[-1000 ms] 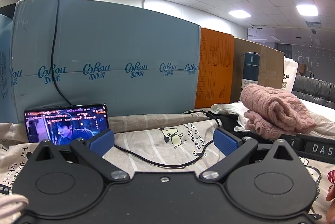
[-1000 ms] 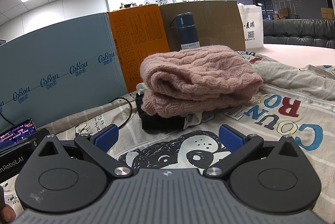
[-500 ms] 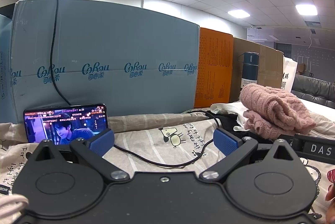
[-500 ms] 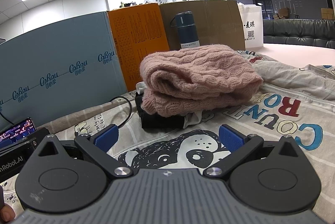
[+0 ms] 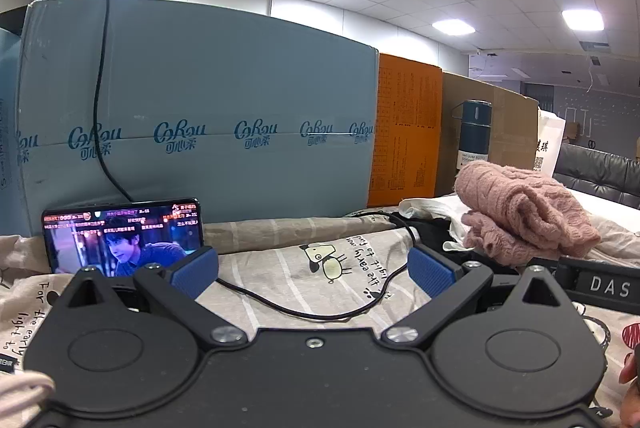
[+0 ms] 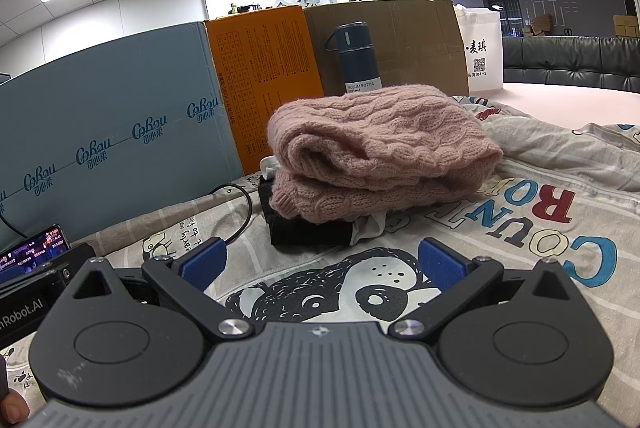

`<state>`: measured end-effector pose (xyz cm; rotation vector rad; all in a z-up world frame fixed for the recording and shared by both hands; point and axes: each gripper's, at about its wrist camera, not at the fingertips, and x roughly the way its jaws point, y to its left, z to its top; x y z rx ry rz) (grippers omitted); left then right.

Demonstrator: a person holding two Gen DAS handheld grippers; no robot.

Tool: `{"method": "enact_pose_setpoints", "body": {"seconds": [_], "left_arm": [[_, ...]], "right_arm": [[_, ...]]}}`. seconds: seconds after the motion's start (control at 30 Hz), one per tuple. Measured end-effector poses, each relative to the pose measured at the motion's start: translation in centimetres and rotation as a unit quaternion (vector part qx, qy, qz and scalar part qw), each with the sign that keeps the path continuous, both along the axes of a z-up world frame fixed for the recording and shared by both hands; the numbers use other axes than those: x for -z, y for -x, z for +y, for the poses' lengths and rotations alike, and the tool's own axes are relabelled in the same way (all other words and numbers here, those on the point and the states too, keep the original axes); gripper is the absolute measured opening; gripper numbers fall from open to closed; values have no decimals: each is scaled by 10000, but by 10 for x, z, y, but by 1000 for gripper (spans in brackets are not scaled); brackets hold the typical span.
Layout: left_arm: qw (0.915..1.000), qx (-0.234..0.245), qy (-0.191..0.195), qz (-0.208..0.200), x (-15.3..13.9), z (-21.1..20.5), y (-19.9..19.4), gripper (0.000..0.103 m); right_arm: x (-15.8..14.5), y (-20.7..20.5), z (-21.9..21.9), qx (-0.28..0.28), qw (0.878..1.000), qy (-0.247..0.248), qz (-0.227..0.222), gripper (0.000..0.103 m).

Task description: Fold clothes

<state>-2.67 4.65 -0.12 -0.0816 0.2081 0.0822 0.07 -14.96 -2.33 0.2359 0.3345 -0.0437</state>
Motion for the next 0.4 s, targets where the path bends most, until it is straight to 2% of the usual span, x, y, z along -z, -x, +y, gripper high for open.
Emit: {"method": "enact_pose_setpoints", "body": {"seconds": [0.4], "left_arm": [[10000,31,1,-15,0,0,0,103]], "right_arm": [[0,0,0,-3,10000,-1,3,103]]}}
